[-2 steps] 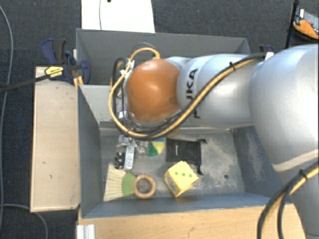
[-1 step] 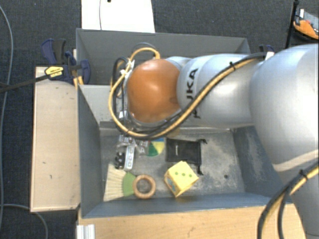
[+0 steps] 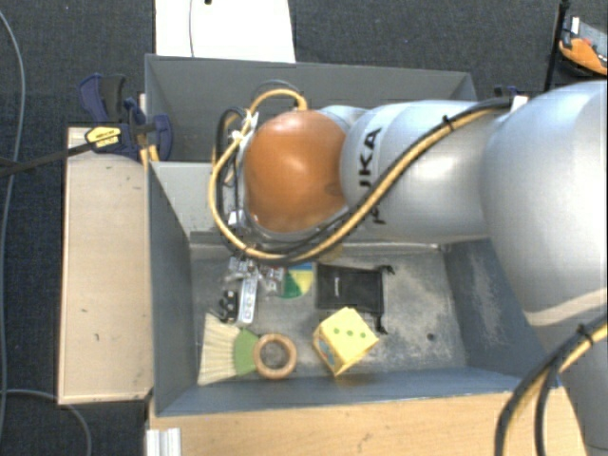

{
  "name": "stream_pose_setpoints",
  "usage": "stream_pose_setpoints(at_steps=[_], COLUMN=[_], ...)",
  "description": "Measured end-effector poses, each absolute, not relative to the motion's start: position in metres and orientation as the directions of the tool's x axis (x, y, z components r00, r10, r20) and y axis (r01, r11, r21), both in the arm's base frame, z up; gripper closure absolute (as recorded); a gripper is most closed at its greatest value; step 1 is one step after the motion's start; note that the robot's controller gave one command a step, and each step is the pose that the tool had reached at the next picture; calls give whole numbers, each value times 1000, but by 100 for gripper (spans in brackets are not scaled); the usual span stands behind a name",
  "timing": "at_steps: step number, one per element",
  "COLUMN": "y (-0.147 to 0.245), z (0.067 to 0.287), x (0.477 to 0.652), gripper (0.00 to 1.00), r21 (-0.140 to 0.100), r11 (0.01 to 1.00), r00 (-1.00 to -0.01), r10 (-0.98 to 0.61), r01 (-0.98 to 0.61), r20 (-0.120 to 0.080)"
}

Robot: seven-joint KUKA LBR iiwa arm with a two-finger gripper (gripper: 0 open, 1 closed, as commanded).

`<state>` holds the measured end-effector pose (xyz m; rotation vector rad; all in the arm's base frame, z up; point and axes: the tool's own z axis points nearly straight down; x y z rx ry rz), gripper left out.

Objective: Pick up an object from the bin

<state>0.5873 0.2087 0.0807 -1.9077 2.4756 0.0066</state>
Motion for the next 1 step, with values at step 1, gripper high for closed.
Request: stream_pose_setpoints(at_steps=[1], y=[208], z=[102], x=[586], gripper=[100], r21=[-1], r11=[256], r00=[-256], r10=[-967], r01=[-967], r20=[-11])
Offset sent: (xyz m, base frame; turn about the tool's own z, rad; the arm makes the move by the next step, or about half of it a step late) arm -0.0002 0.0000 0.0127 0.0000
